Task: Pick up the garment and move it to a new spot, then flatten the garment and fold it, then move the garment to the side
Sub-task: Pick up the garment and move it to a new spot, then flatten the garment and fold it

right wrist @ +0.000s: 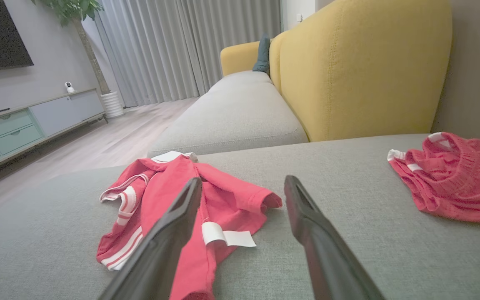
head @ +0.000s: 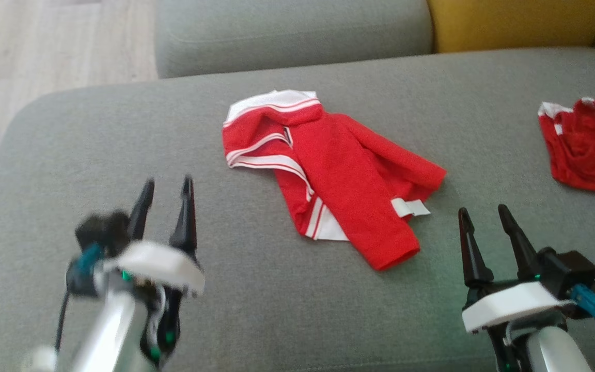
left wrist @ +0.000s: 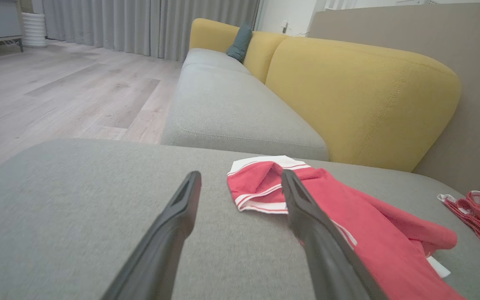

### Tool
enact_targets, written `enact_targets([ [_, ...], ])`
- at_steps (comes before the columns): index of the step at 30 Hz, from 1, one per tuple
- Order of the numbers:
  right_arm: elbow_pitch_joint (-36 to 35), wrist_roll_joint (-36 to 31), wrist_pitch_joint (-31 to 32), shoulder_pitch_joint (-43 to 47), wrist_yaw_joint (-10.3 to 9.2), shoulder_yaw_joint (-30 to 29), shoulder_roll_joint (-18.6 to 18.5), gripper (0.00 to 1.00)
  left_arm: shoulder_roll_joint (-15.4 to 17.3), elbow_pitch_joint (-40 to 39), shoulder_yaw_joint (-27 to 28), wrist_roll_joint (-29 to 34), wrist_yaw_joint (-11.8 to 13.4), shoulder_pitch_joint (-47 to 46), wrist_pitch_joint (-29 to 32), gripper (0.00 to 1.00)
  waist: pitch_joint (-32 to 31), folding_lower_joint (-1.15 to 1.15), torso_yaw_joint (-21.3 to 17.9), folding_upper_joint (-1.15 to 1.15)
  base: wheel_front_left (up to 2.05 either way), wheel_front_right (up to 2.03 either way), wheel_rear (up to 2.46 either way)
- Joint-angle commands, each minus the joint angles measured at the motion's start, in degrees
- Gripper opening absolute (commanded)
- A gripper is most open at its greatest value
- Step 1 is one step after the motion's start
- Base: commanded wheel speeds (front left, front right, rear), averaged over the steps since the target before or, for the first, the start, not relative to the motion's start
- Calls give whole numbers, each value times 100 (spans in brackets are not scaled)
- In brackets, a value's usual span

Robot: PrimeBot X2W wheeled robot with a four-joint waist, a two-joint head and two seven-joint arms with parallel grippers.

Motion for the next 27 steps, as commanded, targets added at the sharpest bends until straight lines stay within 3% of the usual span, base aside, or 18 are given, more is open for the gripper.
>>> enact_targets([
  [1,-256,-66,18,-74,-5,107,-22,100,130,-381,247,-12,108,-29,-72,100,-103,0,103,0,0,0,0],
  [12,-512,-26,128,294,-5,58,-22,100,170,-1399,240,137,642,1322,-135,100,-141,0,197,0,0,0,0],
  [27,-481,-21,154,327,-5,94,-22,100,210,-1629,222,187,770,1522,-145,100,-111,0,203,0,0,0,0],
])
